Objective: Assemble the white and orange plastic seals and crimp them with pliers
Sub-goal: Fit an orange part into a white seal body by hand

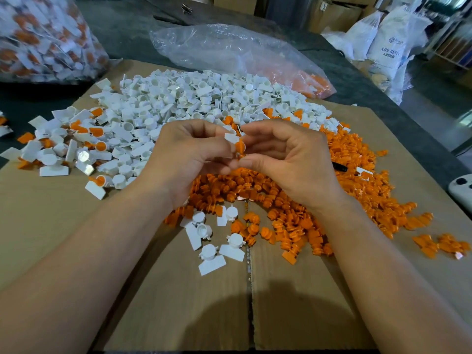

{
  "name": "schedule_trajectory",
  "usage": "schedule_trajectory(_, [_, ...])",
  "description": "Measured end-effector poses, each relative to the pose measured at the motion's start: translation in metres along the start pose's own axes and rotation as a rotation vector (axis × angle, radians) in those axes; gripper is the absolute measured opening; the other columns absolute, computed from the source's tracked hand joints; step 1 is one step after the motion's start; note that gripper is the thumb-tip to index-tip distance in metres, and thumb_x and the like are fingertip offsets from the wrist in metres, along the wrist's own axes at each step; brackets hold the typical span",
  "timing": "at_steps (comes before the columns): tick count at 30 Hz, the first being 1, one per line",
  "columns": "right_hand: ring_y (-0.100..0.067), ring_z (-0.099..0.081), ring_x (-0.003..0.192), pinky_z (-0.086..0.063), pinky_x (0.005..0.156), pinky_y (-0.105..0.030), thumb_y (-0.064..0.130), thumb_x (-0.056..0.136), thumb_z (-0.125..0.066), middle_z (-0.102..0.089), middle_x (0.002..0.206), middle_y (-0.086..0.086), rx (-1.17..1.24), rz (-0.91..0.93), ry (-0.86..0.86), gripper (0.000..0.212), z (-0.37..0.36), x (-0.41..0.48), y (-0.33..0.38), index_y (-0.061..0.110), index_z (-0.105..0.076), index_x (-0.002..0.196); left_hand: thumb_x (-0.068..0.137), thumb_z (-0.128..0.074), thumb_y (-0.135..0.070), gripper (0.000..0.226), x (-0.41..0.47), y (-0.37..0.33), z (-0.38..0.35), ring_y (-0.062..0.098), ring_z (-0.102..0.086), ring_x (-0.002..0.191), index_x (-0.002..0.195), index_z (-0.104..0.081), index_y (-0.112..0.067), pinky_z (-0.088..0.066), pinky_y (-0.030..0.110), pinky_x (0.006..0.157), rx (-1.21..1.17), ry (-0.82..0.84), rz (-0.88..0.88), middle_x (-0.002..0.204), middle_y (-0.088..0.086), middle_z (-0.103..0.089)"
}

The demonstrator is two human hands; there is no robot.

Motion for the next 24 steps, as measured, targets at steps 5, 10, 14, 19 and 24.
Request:
schedule_trajectory(5, [0.003,-0.064,0.083,-0.051,0.076,-0.014,-0.007,0.071,-0.07,-0.063,0.088,0.014,0.037,-0.025,0.037,0.05,-0.0019,0.0001,-0.0046,0.027,-0.056,0.105,0.069,-0.066,0.007,0.018,-0.0001,0.0014,0.0049,0.012,-0.052,0.036,0.062,-0.058,-0.007,-0.036,0.014,0.036,0.053,-0.023,0.04,0.054,0.007,-0.061])
schedule_trajectory(10, [-0.003,-0.066,0.082,-0.052,0.077,-0.018,-0.004,0.072,-0.071,-0.065,0.088,0.008,0.06,-0.017,0.048,0.038,-0.0048,0.0002,-0.0043,0.019,-0.061,0.102,0.067,-0.068,0.004,0.023,-0.0003,0.0001,0.005,0.01,-0.046,0.033,0.055,-0.058,-0.013,-0.03,0.012,0.036,0.092,-0.036,0.036,0.047,0.0,-0.058])
schedule_trajectory(14, [-0.002,-0.066,0.082,-0.052,0.076,-0.018,-0.002,0.072,-0.071,-0.065,0.088,0.01,0.063,0.018,0.04,0.042,-0.0038,0.0003,-0.0027,0.023,-0.059,0.104,0.066,-0.068,0.003,0.024,-0.0008,-0.0015,0.0045,0.01,-0.046,0.033,0.053,-0.058,-0.014,-0.029,0.011,0.036,0.094,-0.03,0.032,0.046,-0.002,-0.057])
schedule_trajectory(19, [-0.008,-0.067,0.083,-0.053,0.077,-0.024,0.002,0.075,-0.069,-0.066,0.09,0.002,0.064,0.069,0.03,0.037,-0.0031,0.0006,-0.0015,0.015,-0.059,0.108,0.066,-0.067,0.004,0.018,-0.0015,-0.001,0.0027,0.01,-0.049,0.035,0.06,-0.056,-0.009,-0.031,0.013,0.036,0.105,-0.014,0.021,0.046,-0.001,-0.055])
schedule_trajectory(24, [-0.012,-0.068,0.081,-0.056,0.075,-0.029,0.006,0.075,-0.07,-0.068,0.087,-0.002,-0.013,0.137,0.003,0.029,-0.0003,0.0006,0.0017,0.014,-0.063,0.102,0.07,-0.063,0.01,0.021,-0.0015,0.0003,-0.0004,0.011,-0.055,0.038,0.06,-0.056,-0.006,-0.038,0.015,0.037,0.057,0.019,0.009,0.046,0.001,-0.058])
Point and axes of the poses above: each hand's wrist, its own x-axis towards the middle knuckle, its own z-axis out of the back of the hand, y = z × x, the point moved 7 cm from there along x, towards the middle knuckle
